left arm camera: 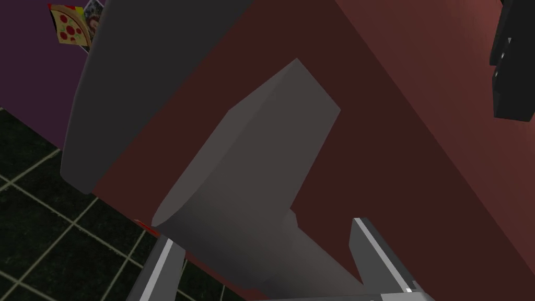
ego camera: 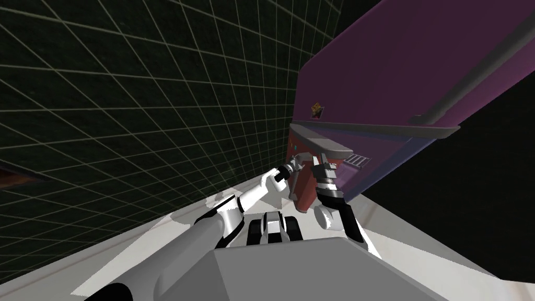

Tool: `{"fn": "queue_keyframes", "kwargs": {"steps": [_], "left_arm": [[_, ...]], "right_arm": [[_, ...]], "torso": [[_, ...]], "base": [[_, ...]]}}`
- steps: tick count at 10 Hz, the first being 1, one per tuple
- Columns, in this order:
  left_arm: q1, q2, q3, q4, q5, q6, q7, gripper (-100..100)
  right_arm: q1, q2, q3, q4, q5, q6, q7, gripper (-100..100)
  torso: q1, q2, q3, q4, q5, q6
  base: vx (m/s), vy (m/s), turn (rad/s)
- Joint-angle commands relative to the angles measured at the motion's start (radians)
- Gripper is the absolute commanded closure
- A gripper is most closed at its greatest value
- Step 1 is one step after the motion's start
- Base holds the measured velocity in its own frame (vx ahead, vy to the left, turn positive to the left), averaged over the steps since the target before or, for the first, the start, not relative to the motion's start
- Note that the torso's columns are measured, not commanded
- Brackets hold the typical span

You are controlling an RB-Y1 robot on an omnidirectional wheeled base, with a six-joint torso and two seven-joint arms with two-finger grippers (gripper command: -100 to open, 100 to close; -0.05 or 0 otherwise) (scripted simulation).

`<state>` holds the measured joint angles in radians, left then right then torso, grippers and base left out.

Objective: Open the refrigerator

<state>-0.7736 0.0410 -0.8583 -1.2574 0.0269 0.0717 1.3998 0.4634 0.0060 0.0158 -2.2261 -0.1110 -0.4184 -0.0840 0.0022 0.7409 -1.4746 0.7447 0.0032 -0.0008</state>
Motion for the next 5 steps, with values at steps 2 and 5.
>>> {"fn": "queue_keyframes", "kwargs": {"steps": [2, 5], "left_arm": [[-0.024, 0.011, -0.037, -0.023, -0.002, -0.021, 0.035, 100], [-0.045, 0.035, -0.097, -0.06, -0.001, -0.034, 0.084, 100]], "right_arm": [[0.0, 0.0, 0.0, 0.0, 0.0, 0.0, 0.0, 0], [0.0, 0.0, 0.0, 0.0, 0.0, 0.0, 0.0, 0]], "torso": [[-0.002, -0.002, -0.002, 0.001, 0.0, 0.0], [-0.004, -0.003, -0.003, 0.001, 0.0, 0.0]], "base": [[0.172, 0.244, -0.041], [0.164, 0.236, -0.04]]}}
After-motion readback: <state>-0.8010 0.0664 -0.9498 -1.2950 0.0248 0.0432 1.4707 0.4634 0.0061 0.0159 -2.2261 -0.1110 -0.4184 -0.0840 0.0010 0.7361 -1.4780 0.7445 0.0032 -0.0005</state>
